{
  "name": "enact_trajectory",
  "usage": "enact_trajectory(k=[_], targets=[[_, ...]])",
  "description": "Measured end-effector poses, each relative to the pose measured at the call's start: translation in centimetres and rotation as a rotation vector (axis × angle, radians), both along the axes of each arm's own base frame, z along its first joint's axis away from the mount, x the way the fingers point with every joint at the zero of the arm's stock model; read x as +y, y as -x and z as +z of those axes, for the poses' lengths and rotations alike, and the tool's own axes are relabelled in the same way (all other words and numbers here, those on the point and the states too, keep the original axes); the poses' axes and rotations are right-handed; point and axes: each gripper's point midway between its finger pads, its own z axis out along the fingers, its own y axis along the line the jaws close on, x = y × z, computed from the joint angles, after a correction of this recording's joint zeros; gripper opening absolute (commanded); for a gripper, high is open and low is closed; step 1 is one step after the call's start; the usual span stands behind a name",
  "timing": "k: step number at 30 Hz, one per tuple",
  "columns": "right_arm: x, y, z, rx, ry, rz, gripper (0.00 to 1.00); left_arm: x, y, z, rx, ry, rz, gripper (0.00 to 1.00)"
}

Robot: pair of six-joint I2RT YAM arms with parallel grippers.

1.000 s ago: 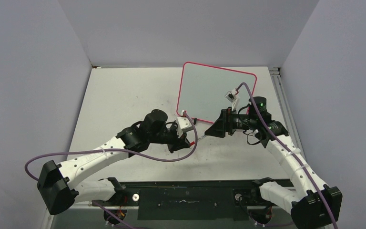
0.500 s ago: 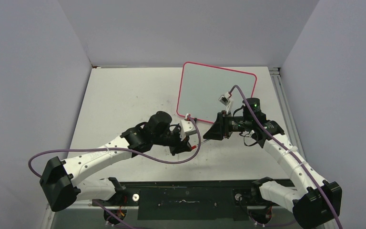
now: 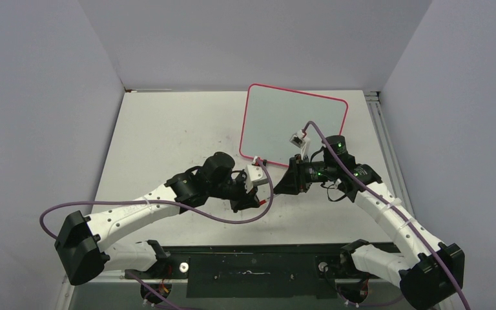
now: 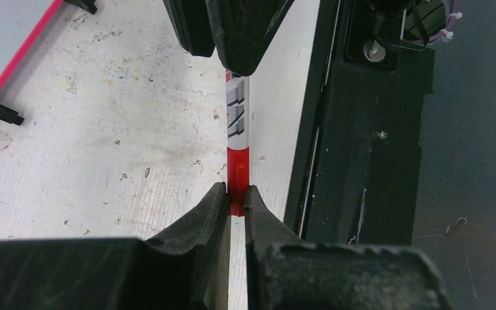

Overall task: Write a sentence on the whiteboard
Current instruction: Open the whiteboard marker at the center of the board.

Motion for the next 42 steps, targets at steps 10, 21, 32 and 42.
enact_trajectory(k=[10, 21, 32, 42], targets=[[0.2, 0.2, -0.5, -0.009, 0.025, 0.004, 0.05, 0.1, 0.1, -0.3, 0.005, -0.011, -0.001, 0.10], [-0.2, -1.5, -1.3, -0.003, 0.049, -0.135, 0.05, 0.6, -2.5, 1.5, 0.075, 0.071, 0.146, 0.87], [-1.8, -4.3, 4.9, -0.171, -0.068, -0.303, 0.05, 1.9, -4.2, 9.8, 0.119, 0.466, 0.464, 0.88], [-2.1, -3.2, 8.0, -0.209, -0.220, -0.361, 0.05, 1.0, -4.2, 10.4, 0.334, 0.676, 0.536, 0.89]])
